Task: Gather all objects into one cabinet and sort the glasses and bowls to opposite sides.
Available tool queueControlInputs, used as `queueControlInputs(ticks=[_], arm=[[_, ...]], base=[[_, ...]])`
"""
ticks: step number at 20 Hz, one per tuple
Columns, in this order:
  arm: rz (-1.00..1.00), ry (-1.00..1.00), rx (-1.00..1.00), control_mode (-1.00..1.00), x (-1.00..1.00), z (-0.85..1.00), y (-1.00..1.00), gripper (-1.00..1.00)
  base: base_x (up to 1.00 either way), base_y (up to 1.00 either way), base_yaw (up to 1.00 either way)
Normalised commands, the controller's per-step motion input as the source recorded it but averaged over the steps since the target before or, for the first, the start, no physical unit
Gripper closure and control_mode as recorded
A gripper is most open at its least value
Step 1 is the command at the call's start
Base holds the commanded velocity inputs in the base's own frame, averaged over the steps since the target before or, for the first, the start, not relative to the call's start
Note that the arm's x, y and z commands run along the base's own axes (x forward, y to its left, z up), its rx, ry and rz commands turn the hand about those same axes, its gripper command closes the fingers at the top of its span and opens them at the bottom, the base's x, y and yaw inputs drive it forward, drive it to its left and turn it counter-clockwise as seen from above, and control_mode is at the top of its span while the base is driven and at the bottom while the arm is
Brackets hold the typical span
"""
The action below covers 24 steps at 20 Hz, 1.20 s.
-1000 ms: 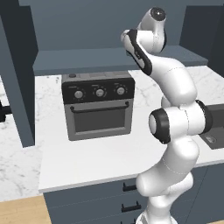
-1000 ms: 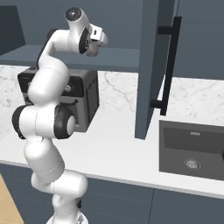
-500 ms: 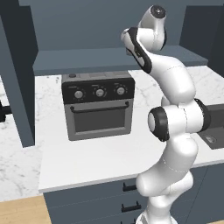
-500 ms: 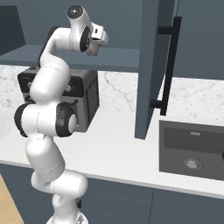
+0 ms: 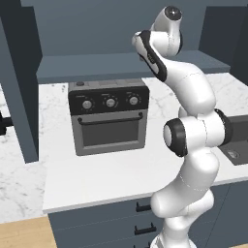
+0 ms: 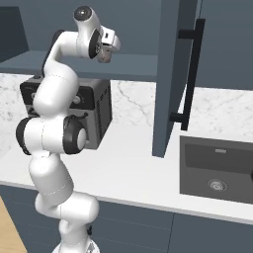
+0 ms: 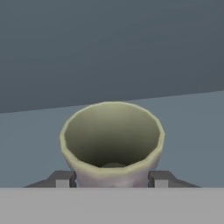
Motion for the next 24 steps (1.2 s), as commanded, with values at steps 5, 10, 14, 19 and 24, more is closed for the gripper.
queueControlInputs(ticks=[5,10,14,19,24], arm=[[0.0,0.0,0.01,-1.0,0.0,0.0,0.0,1.0],[0.0,0.0,0.02,-1.0,-0.02,0.0,0.0,1.0],[0.0,0.0,0.04,-1.0,-0.26,0.0,0.0,1.0],[0.0,0.0,0.06,-1.0,-0.29,0.0,-0.02,1.0],[0.0,0.0,0.05,-1.0,-0.04,-0.03,-0.04,1.0]], base=[[0.0,0.0,0.0],[0.0,0.0,0.0],[0.0,0.0,0.0],[0.0,0.0,0.0],[0.0,0.0,0.0]])
